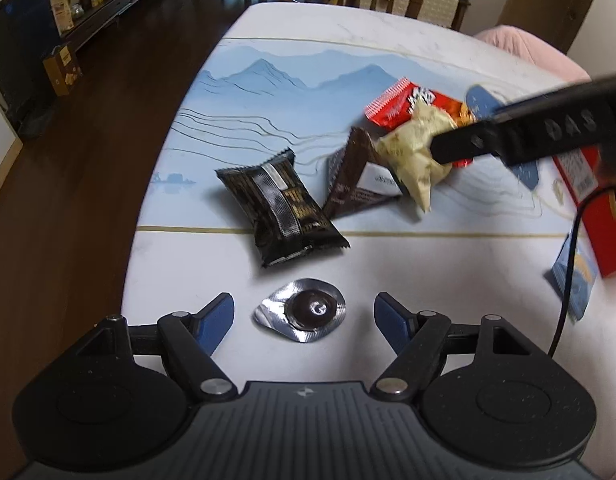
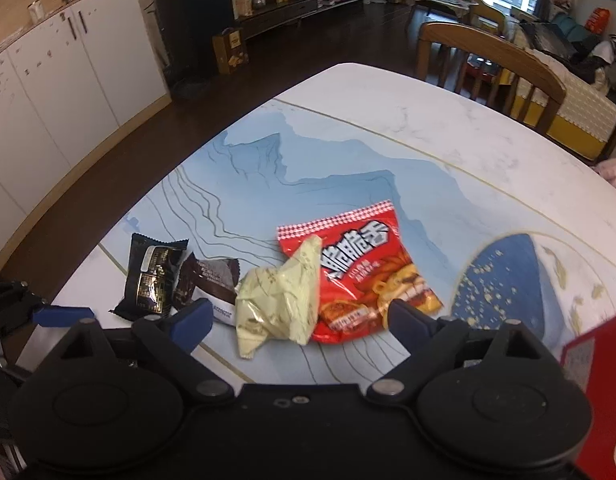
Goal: Organize snacks
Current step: 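Withdraw both tools from the box back over the snack pile, then grasp the round silver-foil chocolate with left tool while right tool grasps the pale yellow bag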
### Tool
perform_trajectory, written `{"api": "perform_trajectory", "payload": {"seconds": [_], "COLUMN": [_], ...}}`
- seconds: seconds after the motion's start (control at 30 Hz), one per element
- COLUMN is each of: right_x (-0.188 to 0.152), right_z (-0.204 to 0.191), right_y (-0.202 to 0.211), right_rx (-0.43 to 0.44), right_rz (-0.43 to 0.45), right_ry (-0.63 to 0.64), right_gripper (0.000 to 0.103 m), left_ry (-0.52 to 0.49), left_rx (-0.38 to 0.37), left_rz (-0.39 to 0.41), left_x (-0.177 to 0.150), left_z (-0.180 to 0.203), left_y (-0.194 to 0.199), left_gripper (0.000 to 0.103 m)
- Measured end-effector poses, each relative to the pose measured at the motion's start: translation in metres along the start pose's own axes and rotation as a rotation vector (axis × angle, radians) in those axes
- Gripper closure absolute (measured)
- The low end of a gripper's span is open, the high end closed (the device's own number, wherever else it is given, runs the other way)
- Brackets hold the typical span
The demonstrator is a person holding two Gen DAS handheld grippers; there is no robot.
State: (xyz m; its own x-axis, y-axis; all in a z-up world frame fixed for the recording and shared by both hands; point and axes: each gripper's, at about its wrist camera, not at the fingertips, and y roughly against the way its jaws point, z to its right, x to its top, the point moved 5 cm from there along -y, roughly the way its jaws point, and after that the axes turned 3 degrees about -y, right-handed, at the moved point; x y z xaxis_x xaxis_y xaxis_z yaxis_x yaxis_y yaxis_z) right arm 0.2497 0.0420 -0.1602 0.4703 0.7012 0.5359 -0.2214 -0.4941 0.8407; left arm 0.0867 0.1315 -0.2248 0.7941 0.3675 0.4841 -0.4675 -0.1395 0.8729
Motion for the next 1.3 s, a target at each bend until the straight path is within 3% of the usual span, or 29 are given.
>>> {"api": "perform_trajectory", "payload": {"seconds": [0.13,0.3,0.47,0.53,0.83,1.3], "right_x": [0.002,0.003,0.002,0.001,-0.003,-0.013], "right_z": [-0.003,-0.006,-0.007,-0.006,-0.013,-0.005], "right_y": [-0.008,-0.017,-0.021,-0.021,-0.018,0.036], "right_rx": [0.005,0.003,0.000,0.003,-0.006,0.000], "right_rz": [-0.008,-0.022,-0.024,-0.025,0.015,0.085], "right_ry": [0.024,0.035,0.044,0.038,0.066,-0.044], "right_gripper": [0.019,0.023,0.031,0.039,0.061,0.065], "left_ry": [-0.034,-0.083,-0.098,-0.100,-0.082,-0.020], "left_rx": [0.024,0.049,0.047,0.044,0.043,0.025], "left_rz": [0.015,0.028,0.037,0.036,0.035,0.049], "left_x": [-0.002,-0.003,-0.003,-0.002,-0.002,-0.001], "left_z": [0.004,0.009,0.012,0.013,0.011,0.003], "left_y": [-0.001,-0.003,-0.001,0.000,0.001,0.017], "left_gripper": [0.034,0.036,0.045,0.053,0.056,0.057]}}
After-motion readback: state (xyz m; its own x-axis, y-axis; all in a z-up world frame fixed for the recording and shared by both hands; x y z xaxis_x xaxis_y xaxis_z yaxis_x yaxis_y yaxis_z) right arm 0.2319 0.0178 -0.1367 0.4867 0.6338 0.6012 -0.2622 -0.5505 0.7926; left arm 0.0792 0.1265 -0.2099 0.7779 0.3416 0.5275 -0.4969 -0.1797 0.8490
